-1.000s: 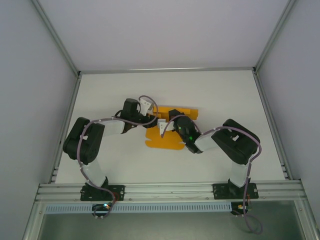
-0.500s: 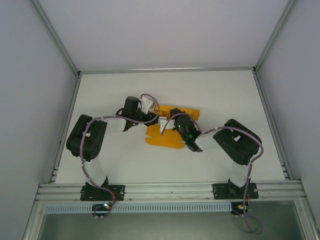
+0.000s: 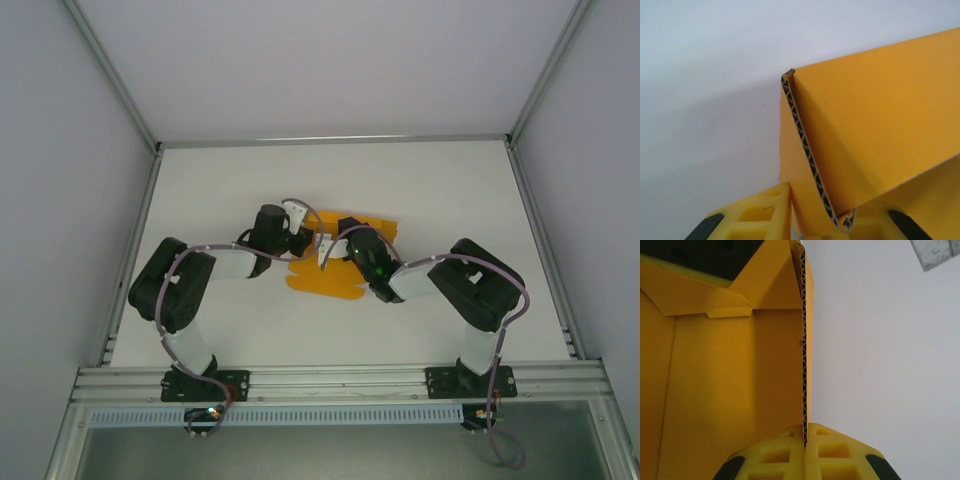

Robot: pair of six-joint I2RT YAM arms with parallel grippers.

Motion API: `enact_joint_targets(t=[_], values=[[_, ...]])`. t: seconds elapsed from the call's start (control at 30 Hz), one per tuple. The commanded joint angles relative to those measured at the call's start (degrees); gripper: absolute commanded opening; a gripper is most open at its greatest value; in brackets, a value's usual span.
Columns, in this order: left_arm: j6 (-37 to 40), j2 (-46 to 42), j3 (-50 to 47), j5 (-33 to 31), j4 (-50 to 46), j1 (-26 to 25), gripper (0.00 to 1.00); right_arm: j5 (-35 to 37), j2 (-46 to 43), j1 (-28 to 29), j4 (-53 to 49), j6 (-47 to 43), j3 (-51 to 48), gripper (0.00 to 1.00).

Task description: Assemble paper box

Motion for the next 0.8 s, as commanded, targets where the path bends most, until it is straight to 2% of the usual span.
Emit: enact_joint_targets(t=[0.0, 0.13, 0.23, 0.3, 0.4, 0.47, 0.57, 0.63, 0.67, 0.77], values=[[0.8, -0.4, 0.9, -8.6, 1.4, 0.5, 0.25, -3.0, -1.2, 0.6, -5.9, 2.7, 0.2, 0.0], [-0.2, 2.7, 4.7, -7.4, -0.8, 0.5, 0.27, -4.0, -1.5, 0.6, -6.7, 4.4, 0.5, 0.0], [-0.2, 4.3, 4.8, -0.1, 2.7, 0.9, 0.38, -4.5, -1.5, 0.4, -7.8, 4.6, 0.6, 0.0], [0.0, 5.3, 4.7, 4.6, 5.4, 1.3, 0.38, -4.8, -1.7, 0.1, -8.5, 4.9, 0.8, 0.0], [-0.5, 6.0, 4.8, 8.4, 7.0, 1.9, 0.2, -5.0, -1.8, -0.1, -9.4, 5.5, 1.0, 0.0], [-0.7, 5.7, 4.7, 8.2, 6.7, 2.0, 0.1, -4.9, -1.7, -0.3, -9.5, 5.4, 1.0, 0.0], [0.4, 5.3, 4.0, 6.1, 5.4, 1.9, 0.02, -4.7, -1.3, -0.5, -9.2, 5.2, 1.0, 0.0], [0.3, 5.2, 4.1, 0.7, 3.0, 1.4, 0.0, -4.4, -1.2, -0.5, -8.9, 5.0, 1.0, 0.0], [0.3, 5.2, 4.4, -3.1, 1.4, 1.1, 0.0, -4.1, -1.2, -0.5, -8.5, 4.9, 0.9, 0.0], [0.0, 6.0, 6.8, -20.6, -5.7, -1.7, 0.0, -3.5, -1.3, -0.5, -8.7, 4.9, 0.9, 0.0]])
